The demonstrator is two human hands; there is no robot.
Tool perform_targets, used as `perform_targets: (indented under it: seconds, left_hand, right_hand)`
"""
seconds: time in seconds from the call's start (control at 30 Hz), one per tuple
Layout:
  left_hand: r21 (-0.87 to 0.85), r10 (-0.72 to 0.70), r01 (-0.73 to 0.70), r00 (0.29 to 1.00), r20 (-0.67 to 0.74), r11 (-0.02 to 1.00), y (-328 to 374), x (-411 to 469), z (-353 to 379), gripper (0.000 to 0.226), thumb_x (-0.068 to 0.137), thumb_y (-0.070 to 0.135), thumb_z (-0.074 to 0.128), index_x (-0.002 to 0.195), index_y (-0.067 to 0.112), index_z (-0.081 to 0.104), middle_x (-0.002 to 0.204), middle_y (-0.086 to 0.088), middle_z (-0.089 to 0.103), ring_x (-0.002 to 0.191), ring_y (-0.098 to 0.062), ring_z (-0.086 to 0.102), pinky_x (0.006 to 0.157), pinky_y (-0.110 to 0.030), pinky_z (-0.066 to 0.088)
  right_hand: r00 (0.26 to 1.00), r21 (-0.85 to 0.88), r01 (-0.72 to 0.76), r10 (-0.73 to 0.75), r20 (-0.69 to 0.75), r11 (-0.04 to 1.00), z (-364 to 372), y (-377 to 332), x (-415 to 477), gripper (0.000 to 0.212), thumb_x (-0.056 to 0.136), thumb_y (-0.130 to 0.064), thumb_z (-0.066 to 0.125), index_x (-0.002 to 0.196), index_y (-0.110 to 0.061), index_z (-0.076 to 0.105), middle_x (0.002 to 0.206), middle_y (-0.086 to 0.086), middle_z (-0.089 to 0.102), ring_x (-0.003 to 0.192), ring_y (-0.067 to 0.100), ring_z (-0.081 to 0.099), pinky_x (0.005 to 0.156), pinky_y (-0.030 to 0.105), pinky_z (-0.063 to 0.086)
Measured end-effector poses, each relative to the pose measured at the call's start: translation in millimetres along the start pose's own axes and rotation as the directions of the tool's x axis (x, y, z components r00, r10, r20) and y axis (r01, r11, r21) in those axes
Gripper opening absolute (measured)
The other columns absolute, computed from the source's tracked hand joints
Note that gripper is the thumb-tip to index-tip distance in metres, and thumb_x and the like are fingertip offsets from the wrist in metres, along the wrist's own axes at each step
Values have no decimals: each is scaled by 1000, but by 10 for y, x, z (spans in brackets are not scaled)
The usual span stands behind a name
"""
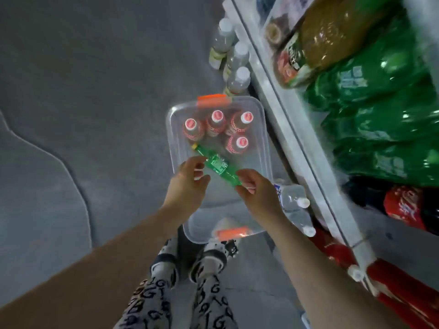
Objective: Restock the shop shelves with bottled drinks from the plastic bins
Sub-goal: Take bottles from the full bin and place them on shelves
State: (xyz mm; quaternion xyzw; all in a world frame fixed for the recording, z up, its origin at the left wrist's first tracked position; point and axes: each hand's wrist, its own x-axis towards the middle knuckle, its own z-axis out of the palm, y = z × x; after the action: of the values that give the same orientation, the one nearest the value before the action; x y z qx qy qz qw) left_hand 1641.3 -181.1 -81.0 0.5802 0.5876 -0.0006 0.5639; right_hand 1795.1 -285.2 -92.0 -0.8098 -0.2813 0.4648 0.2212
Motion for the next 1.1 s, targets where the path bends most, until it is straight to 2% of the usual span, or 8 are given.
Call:
perform_targets:
  seconds: [0.07,0.23,0.37,0.5,0.67,0.8,0.93,1.1]
  left_hand:
    - [13,-13,13,1000,20,1000,-247,264,212,42,95,12,59,136,21,53,124,0,59,103,-12,59,85,-20,42]
    - [55,-91,88,994,62,995,-817,841,711,48,96,15,60,142,20,46,128,-3,58,105,-17,60,87,-24,45]
    - [27,-244,243,968,53,970,-1121,1208,1007,56,97,19,59,148,22,37,137,-5,55,114,-25,59,97,-42,51]
    - [29,-307,306,950,51,952,-1283,1451,1209,59,99,22,55,152,19,29,144,-6,51,124,-28,53,98,-41,50]
    - [-86,-383,385,923,47,919,-1436,1680,1345,32,96,21,49,128,24,46,120,-7,66,104,-34,65,90,-49,55]
    - [-201,-441,444,895,62,873,-1494,1774,1371,25,93,20,48,117,25,49,109,-9,66,99,-30,65,87,-51,57]
    - [-255,-447,468,884,138,846,-1468,1726,1317,29,95,16,46,122,28,46,113,-7,66,101,-26,65,90,-49,56]
    - [-315,-447,472,881,154,823,-1218,1432,1123,44,97,11,48,138,28,44,115,-8,66,103,-27,66,93,-51,55]
  right_hand:
    - [1000,-18,-28,28,14,999,188,282,237,33,92,-3,66,124,-12,65,116,5,70,106,18,66,94,28,51]
    - [998,-152,-34,40,39,988,590,841,785,36,97,-8,60,132,-12,59,128,7,67,118,24,62,95,27,44]
    - [998,-275,-11,27,52,961,825,1145,1127,45,97,-14,61,141,-13,52,137,8,59,125,27,55,100,31,40]
    - [999,-348,27,-11,48,937,969,1348,1384,47,96,-22,65,140,-16,51,135,8,57,122,28,54,99,37,43]
    - [996,-339,45,-17,85,940,1096,1476,1608,56,86,-30,75,136,-20,51,127,1,61,114,25,57,88,37,47]
    - [993,-407,68,-20,120,911,1192,1499,1655,61,85,-25,75,138,-16,47,126,6,60,114,29,56,91,43,49]
    - [978,-282,-44,100,186,958,1131,1409,1598,52,87,-26,74,131,-19,49,120,2,63,108,24,59,82,33,45]
    - [901,28,-280,253,353,960,850,1092,1194,51,88,-19,75,132,-17,48,111,-5,64,108,19,62,95,37,51]
